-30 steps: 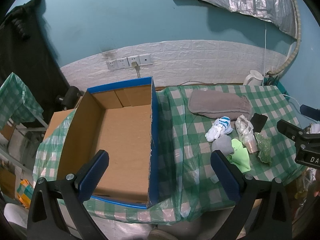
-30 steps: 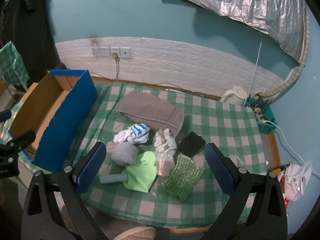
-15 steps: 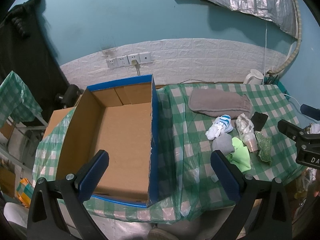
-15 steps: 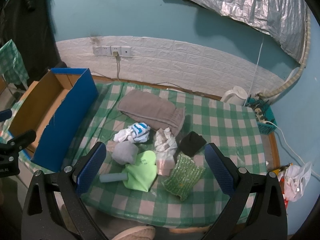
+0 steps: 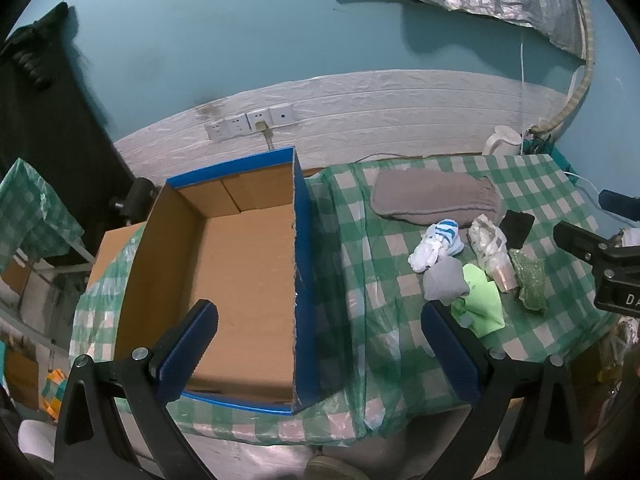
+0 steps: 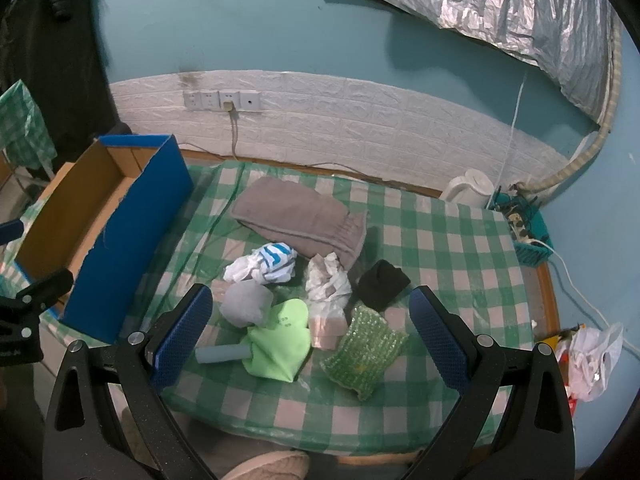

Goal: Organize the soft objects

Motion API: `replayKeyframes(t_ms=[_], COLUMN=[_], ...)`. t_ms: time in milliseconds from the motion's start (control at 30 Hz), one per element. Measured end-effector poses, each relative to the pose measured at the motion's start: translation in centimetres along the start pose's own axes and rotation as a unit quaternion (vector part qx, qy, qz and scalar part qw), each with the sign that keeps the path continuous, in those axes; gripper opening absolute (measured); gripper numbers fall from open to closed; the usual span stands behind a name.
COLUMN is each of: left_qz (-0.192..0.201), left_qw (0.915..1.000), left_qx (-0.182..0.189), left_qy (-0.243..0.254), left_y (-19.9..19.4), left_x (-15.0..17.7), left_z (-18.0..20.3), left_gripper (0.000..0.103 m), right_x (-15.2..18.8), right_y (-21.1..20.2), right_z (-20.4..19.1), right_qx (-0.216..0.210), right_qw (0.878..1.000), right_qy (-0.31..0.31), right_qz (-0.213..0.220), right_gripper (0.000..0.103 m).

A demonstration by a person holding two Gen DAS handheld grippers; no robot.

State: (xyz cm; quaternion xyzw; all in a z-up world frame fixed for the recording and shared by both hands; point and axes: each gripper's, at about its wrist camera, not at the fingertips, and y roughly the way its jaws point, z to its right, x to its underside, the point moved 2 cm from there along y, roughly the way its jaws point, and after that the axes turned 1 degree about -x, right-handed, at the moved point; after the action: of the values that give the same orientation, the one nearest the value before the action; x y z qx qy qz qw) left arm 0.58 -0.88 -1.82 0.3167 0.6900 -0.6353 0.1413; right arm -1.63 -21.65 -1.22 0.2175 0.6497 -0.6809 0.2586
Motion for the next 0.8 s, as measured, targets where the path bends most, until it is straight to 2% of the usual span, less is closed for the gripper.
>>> replayKeyframes(t_ms=[267, 567, 800], left_qz=[0.015, 0.012, 0.007], left_qw=[0.9997, 0.9998, 1.0000], left_qx=[-0.006, -0.012, 0.004], left_qy=[0.018, 0.007, 0.002], left_y=[-0.39, -0.24, -0.08], left_x=[-0.31, -0.46, -0.33], left_z=[0.42, 0.11, 0.09], left_gripper=[0.102, 0.102, 0.102], right_x=[0.09, -0.27, -0.31], right_y=[-0.05, 0.09, 0.07], right_z=[-0.23, 0.01, 0.00], right_qx=[-0.002, -0.002, -0.001], right_qw=[1.000, 1.000, 1.000], right_qy=[-0.002, -0.003, -0.003], right_qz=[0.001, -0.001, -0.002], right_gripper=[0.099, 0.099, 0.099])
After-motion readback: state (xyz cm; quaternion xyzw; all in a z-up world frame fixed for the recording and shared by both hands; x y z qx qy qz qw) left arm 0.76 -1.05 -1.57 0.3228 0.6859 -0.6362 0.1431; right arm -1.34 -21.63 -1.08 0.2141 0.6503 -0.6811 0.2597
